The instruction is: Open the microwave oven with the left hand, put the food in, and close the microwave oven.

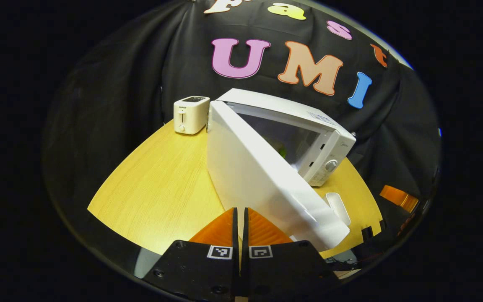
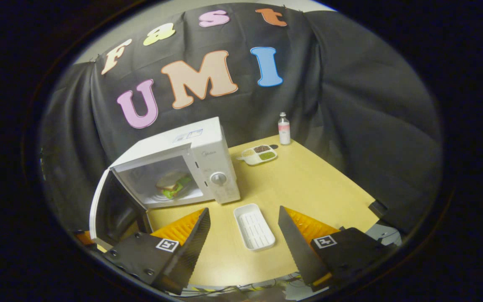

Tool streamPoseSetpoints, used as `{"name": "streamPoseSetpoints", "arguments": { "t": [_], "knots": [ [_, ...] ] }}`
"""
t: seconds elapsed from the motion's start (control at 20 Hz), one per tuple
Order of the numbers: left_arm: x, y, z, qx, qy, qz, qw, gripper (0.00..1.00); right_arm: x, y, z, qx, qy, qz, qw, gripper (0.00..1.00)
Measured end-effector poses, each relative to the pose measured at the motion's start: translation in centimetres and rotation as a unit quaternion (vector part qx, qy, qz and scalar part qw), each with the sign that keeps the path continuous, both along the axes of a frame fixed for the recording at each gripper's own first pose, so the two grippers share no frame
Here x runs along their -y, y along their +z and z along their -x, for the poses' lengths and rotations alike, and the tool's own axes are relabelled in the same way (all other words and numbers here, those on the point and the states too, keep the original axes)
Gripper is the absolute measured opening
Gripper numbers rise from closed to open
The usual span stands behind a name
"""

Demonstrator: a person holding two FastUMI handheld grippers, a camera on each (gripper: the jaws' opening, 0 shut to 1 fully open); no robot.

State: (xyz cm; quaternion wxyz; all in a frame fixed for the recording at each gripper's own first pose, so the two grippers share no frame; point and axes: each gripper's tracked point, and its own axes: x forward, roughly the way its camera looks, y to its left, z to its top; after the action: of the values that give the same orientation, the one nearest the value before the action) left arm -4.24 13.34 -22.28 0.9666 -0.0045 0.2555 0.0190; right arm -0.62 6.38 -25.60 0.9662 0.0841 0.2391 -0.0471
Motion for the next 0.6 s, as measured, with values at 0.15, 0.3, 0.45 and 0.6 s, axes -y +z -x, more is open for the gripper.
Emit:
{"name": "streamPoseSetpoints", "arguments": {
  "t": [0.15,0.3,0.45,0.6],
  "knots": [
    [1.5,0.1,-1.2,0.006,-0.005,-0.017,1.0,0.0,1.5,0.4,-0.1,0.003,0.008,0.01,1.0,1.0],
    [3.4,-0.2,-2.4,0.006,-0.016,-0.016,1.0,0.0,3.2,0.7,-1.2,0.02,0.008,0.011,1.0,1.0],
    [5.6,-0.4,-3.9,0.007,-0.033,-0.021,0.999,0.0,4.2,1.3,-1.9,0.034,0.004,0.006,0.999,1.0],
    [8.5,-0.5,-4.7,0.008,-0.067,-0.02,0.998,0.01,5.4,1.3,-2.0,0.036,-0.002,0.012,0.999,1.0]
  ]
}}
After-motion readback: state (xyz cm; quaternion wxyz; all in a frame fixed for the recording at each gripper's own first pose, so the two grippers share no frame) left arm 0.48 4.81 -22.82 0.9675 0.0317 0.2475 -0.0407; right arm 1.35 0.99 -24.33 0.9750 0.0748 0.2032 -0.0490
